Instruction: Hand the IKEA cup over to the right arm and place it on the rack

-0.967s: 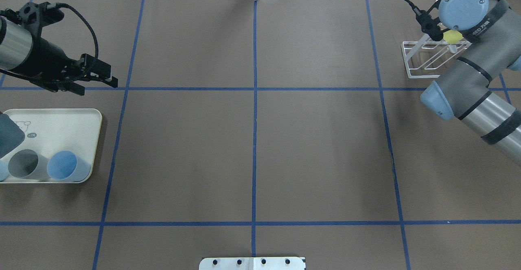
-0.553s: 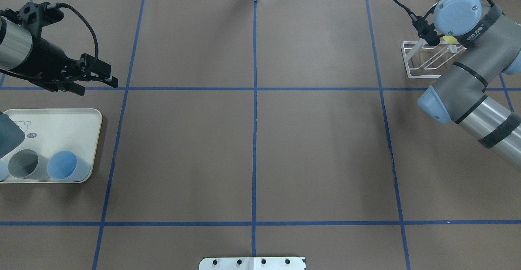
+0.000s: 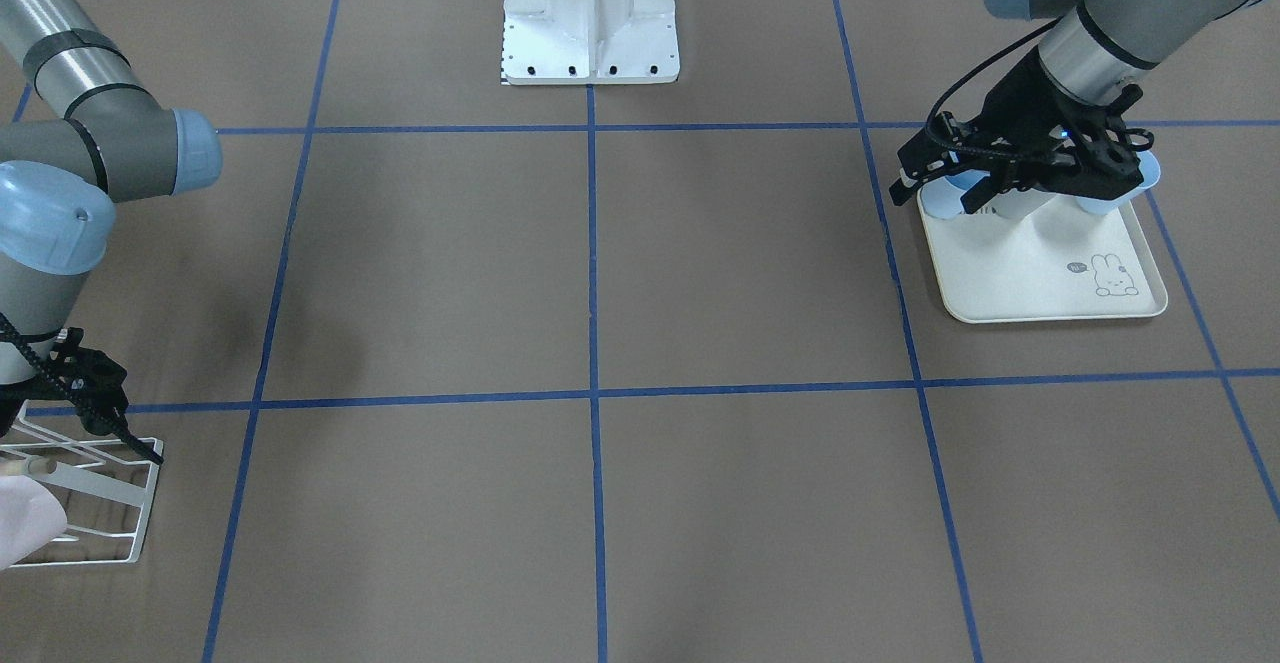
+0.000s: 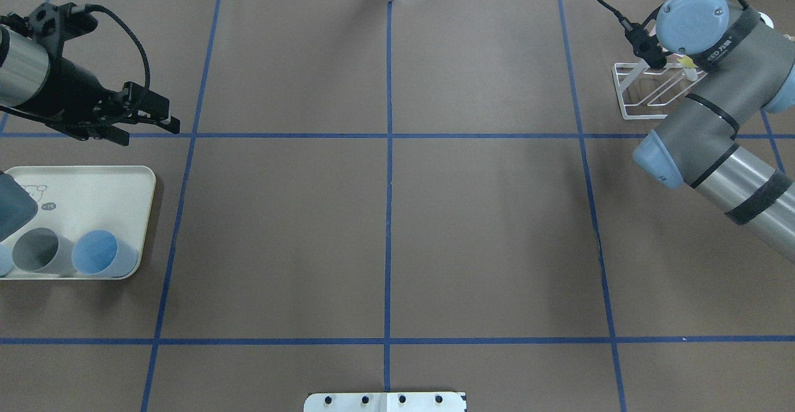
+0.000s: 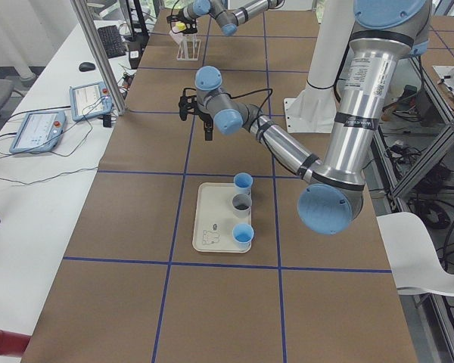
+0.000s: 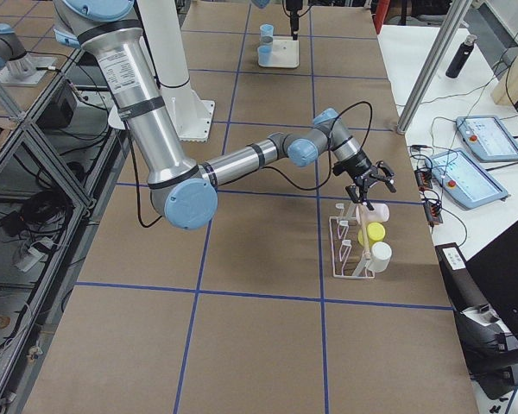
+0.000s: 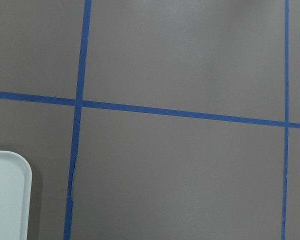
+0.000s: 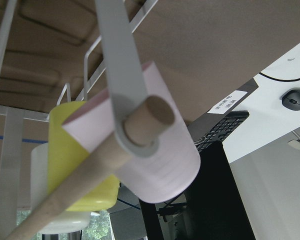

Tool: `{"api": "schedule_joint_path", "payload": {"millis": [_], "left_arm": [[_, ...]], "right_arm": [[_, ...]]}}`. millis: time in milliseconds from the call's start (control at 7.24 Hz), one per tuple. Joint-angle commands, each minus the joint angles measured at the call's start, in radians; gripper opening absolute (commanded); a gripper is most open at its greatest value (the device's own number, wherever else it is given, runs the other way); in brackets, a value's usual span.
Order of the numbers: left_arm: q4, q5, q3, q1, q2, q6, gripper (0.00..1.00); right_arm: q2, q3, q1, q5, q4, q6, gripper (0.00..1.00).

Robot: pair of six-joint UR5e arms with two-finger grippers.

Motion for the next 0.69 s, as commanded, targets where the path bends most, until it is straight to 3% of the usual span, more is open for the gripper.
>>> {"api": "schedule_joint_path", "payload": {"millis": [0, 276, 553], "left_arm": [[0.000, 0.000, 0.000, -0.002, 0.000, 0.002, 1.00], [0.000, 0.000, -0.002, -0.002, 0.000, 0.002, 1.00], [-0.001, 0.000, -0.008, -0.017, 0.026, 0.006, 1.00]], "right_arm": [[0.022, 0.012, 0.001, 0.000, -0.001, 0.010, 0.98], [0.033, 0.064, 0.004, 0.012, -0.005, 0.087, 0.98], [0.025, 0.140, 0.017, 0.125, -0.013, 0.300, 0.99]]}}
